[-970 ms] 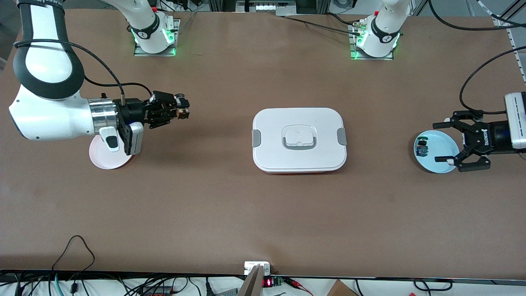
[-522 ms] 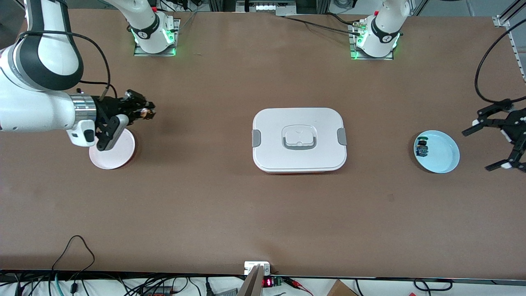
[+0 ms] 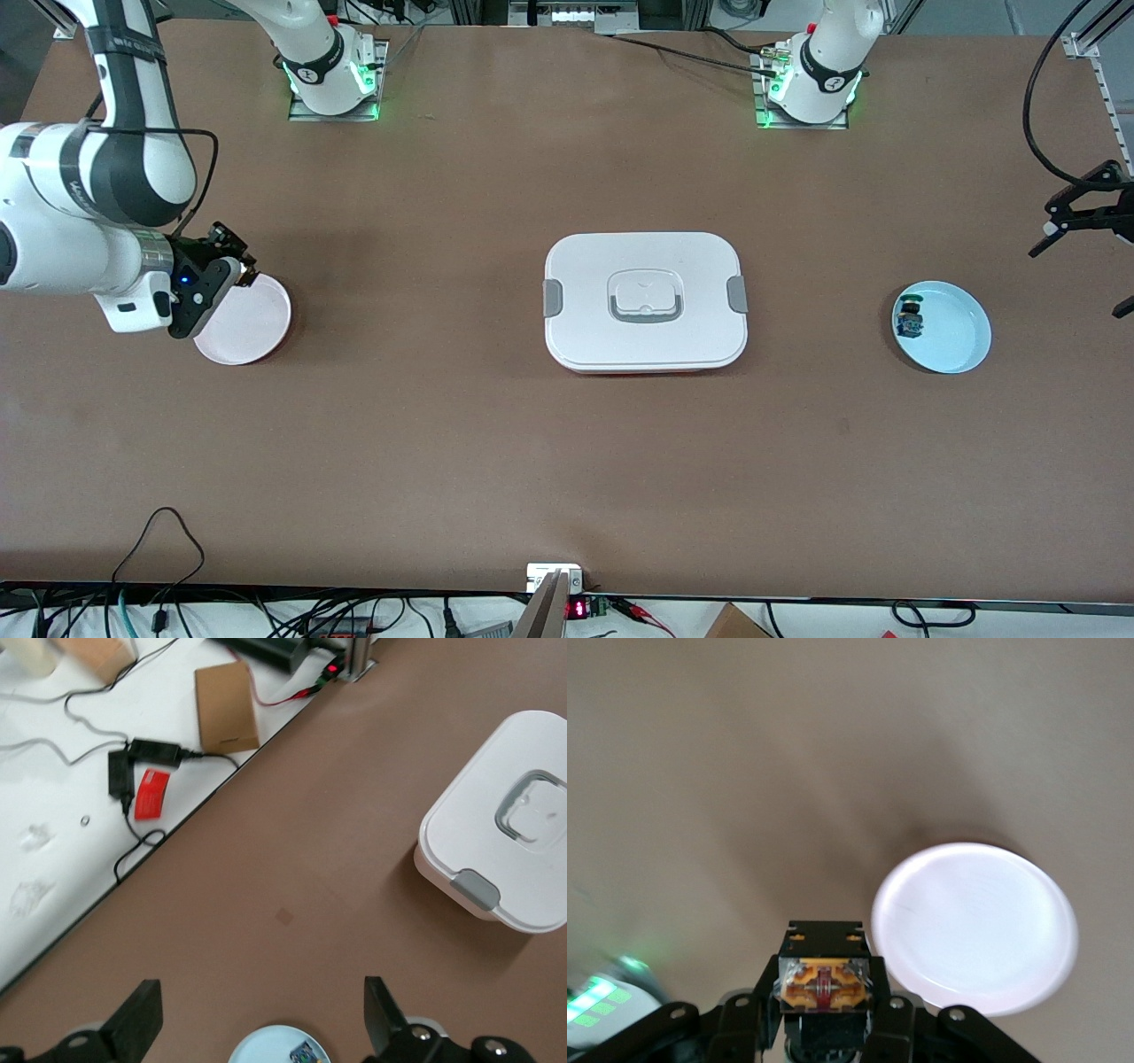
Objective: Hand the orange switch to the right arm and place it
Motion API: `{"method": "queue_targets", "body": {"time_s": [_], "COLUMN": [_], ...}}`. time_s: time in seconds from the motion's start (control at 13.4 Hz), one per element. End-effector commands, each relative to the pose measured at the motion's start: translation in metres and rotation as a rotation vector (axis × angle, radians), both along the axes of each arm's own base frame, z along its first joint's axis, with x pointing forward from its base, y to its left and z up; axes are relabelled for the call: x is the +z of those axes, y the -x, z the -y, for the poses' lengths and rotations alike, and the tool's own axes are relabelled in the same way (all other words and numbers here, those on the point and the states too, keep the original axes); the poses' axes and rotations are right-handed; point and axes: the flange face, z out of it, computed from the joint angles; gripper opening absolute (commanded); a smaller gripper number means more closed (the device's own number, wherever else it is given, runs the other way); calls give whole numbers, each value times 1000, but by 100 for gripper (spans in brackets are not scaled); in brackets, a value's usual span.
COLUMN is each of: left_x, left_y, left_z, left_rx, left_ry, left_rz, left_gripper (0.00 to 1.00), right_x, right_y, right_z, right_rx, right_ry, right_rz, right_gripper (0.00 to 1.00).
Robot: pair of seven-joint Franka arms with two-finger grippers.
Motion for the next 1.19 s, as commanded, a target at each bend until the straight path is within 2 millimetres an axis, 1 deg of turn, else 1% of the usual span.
{"method": "queue_targets", "body": {"time_s": [0.0, 0.07, 0.15, 0.3, 0.37, 0.45, 0.52, 0.67, 0.82, 0.97, 1.12], "left_x": [-5, -9, -8, -9, -9, -13, -16, -20, -17, -14, -13], "left_y": [8, 11, 13, 18, 22, 25, 27, 28, 28, 29, 30], "left_z": [4, 7, 10, 24, 29, 46, 53, 53, 51, 53, 53], "left_rx": [201, 290, 378, 441, 476, 531, 617, 642, 643, 641, 642], "left_ry": [22, 51, 37, -7, -40, -54, -63, -73, -74, -72, -68], "left_rz": [-71, -125, -154, -193, -205, -235, -261, -269, -272, -274, -277], "left_gripper": [100, 100, 100, 100, 100, 100, 100, 100, 100, 100, 100], "right_x": [-29, -42, -55, -72, -82, -92, -98, -114, -137, -150, -158], "right_y": [9, 12, 18, 23, 24, 25, 25, 27, 34, 41, 45], "right_z": [10, 23, 34, 43, 55, 63, 69, 75, 82, 81, 79], "right_rx": [162, 191, 218, 277, 290, 322, 349, 368, 410, 435, 442], "right_ry": [41, 40, 32, 21, 20, 16, 12, 14, 15, 18, 20], "right_rz": [65, 87, 110, 142, 147, 150, 157, 162, 181, 203, 213], "right_gripper": [0, 0, 0, 1, 1, 1, 1, 1, 2, 2, 2]}}
